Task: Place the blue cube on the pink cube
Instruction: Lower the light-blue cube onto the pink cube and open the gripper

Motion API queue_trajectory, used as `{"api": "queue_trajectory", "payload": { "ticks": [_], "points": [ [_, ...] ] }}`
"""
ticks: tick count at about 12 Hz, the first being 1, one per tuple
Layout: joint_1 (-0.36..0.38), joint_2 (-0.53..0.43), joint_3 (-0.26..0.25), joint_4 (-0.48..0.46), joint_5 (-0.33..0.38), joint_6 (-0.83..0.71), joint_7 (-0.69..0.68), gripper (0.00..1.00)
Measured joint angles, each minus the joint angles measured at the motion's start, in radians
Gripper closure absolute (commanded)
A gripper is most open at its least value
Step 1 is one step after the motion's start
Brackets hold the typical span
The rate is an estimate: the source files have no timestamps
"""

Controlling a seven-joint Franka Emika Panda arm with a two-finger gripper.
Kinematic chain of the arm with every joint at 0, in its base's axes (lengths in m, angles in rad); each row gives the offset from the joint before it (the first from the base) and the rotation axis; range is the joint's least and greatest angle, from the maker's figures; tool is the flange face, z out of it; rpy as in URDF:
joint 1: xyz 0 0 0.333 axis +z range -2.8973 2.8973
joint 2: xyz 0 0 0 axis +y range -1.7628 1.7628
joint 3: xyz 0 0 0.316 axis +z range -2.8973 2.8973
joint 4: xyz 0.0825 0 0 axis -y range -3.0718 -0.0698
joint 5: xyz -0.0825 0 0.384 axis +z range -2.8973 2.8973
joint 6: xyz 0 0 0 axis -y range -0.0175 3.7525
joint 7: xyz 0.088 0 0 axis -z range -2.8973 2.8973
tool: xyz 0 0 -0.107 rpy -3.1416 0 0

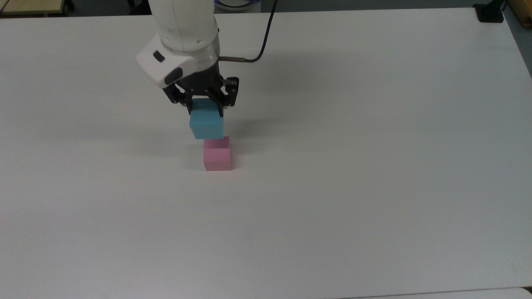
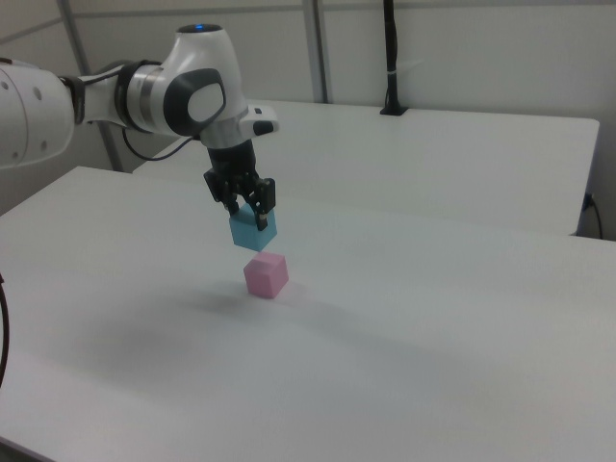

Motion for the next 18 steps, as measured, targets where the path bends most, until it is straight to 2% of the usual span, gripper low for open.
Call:
{"api": "queue_trajectory", "payload": {
  "ticks": [5,11,12,13,14,18],
  "points": [
    [0.015,0.068,0.0,-0.001,-0.058,0.045,0.041,0.38],
    [0.03,0.099,0.0,-0.001,-0.065,0.081,0.063,0.38],
    [0.039,0.107,0.0,-0.001,-0.069,0.093,0.074,0.31],
    [0.046,0.114,0.0,-0.001,-0.076,0.096,0.084,0.12],
    [0.05,0.118,0.0,-0.001,-0.077,0.096,0.085,0.0],
    [0.05,0.12,0.0,0.0,-0.116,0.096,0.107,0.0]
  ]
}}
